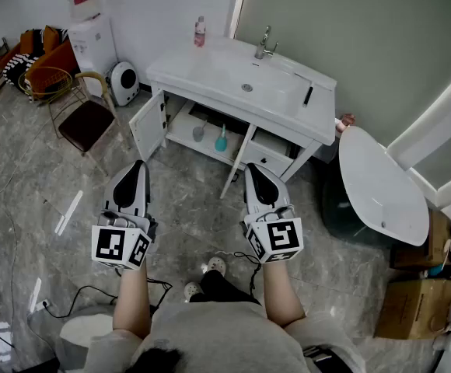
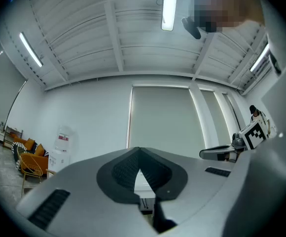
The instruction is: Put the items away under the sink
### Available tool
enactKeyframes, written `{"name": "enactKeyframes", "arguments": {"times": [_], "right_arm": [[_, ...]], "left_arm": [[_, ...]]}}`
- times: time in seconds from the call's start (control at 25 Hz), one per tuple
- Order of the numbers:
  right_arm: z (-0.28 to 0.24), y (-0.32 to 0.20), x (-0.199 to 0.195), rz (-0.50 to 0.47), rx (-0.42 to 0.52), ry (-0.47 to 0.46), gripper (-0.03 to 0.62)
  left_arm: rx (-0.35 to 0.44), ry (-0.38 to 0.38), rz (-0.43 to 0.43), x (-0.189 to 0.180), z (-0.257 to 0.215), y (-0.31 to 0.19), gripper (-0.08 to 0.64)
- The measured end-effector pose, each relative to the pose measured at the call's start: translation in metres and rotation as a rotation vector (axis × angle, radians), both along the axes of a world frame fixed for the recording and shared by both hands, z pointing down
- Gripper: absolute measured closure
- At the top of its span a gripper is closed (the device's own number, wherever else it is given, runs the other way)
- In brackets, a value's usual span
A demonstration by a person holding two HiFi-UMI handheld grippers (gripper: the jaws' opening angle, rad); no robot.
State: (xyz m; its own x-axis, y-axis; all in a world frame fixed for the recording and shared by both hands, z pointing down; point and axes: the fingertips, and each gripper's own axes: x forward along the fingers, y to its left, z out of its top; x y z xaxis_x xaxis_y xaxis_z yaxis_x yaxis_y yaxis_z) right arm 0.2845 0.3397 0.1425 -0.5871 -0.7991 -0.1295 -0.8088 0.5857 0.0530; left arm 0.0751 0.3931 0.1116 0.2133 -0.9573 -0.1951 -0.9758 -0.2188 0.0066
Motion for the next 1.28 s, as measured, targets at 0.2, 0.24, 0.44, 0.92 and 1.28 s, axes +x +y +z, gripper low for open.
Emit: {"name": "enactKeyframes", "arguments": {"times": [0.2, 0.24, 0.44, 0.92, 1.28], "right_arm": [[0.0, -0.002, 0.001, 0.0, 0.004, 0.005, 0.581], [-0.001, -0.003, 0.002, -0.001, 0.005, 0.003, 0.581], [-0.001, -0.016, 0.004, -0.005, 0.006, -0.001, 0.581], [-0.015, -0.082, 0.008, -0.059, 0.039, -0.037, 0.581], [-0.014, -0.129, 0.012, -0.109, 0.043, -0.044, 0.581]], "left_arm": [[0.002, -0.005, 0.0, 0.003, -0.001, -0.002, 0.561], [0.003, -0.006, 0.0, 0.003, -0.001, -0.003, 0.561], [0.006, -0.006, -0.004, 0.006, -0.002, -0.016, 0.561], [0.05, -0.012, -0.016, 0.02, -0.016, -0.076, 0.561], [0.053, -0.011, -0.059, 0.031, -0.017, -0.115, 0.561]]}}
